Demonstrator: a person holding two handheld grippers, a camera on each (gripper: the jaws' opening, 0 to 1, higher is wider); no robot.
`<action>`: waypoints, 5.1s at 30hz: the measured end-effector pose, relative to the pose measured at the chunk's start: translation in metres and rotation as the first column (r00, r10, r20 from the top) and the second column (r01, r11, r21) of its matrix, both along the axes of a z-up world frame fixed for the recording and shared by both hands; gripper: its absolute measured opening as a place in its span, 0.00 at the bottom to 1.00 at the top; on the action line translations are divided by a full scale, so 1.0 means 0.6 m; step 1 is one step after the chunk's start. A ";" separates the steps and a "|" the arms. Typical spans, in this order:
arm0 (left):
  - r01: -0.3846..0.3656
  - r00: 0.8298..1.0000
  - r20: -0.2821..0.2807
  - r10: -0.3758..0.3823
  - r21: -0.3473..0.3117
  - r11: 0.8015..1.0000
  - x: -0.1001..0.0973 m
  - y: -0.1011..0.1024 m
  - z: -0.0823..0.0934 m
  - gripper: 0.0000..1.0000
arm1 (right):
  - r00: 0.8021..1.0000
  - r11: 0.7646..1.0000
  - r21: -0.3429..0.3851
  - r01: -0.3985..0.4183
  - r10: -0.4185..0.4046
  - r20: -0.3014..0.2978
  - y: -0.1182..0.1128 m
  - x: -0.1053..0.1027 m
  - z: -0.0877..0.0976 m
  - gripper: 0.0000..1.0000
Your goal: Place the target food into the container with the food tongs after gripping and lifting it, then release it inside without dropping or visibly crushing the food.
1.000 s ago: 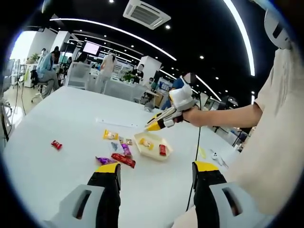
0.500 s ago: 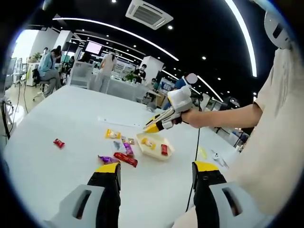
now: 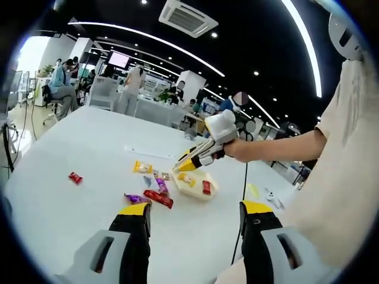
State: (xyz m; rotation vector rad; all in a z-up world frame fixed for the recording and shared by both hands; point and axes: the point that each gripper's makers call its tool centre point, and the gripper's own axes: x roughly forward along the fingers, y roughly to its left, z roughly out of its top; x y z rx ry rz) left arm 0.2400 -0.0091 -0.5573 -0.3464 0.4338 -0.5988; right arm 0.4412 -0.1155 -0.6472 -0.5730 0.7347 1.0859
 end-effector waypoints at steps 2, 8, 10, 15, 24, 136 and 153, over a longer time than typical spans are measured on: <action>-0.003 1.000 -0.002 0.003 -0.001 1.000 0.000 0.003 -0.001 0.61 | 1.000 1.000 -0.001 -0.004 0.004 -0.004 0.005 -0.003 -0.001 0.26; -0.007 1.000 -0.005 0.007 -0.001 1.000 0.000 0.006 -0.003 0.61 | 1.000 1.000 -0.005 -0.013 0.013 -0.015 0.013 -0.007 -0.009 0.26; -0.010 1.000 -0.007 0.010 -0.002 1.000 0.000 0.008 -0.004 0.61 | 1.000 1.000 -0.006 -0.017 0.017 -0.021 0.017 -0.011 -0.012 0.27; -0.015 1.000 -0.010 0.015 -0.004 1.000 0.000 0.011 -0.005 0.61 | 0.999 0.999 -0.011 -0.031 0.031 -0.031 0.026 -0.014 -0.023 0.27; -0.028 0.999 -0.018 0.028 -0.006 1.000 -0.002 0.017 -0.011 0.61 | 0.998 0.999 -0.013 -0.044 0.043 -0.053 0.039 -0.022 -0.039 0.26; -0.051 0.995 -0.089 0.048 -0.021 0.999 0.018 0.048 -0.039 0.60 | 0.989 0.985 -0.136 -0.102 0.086 -0.122 0.066 -0.047 -0.163 0.24; -0.042 0.996 -0.077 0.039 -0.028 0.999 0.020 0.044 -0.034 0.60 | 0.991 0.994 -0.097 -0.058 0.045 -0.124 0.064 -0.046 -0.146 0.24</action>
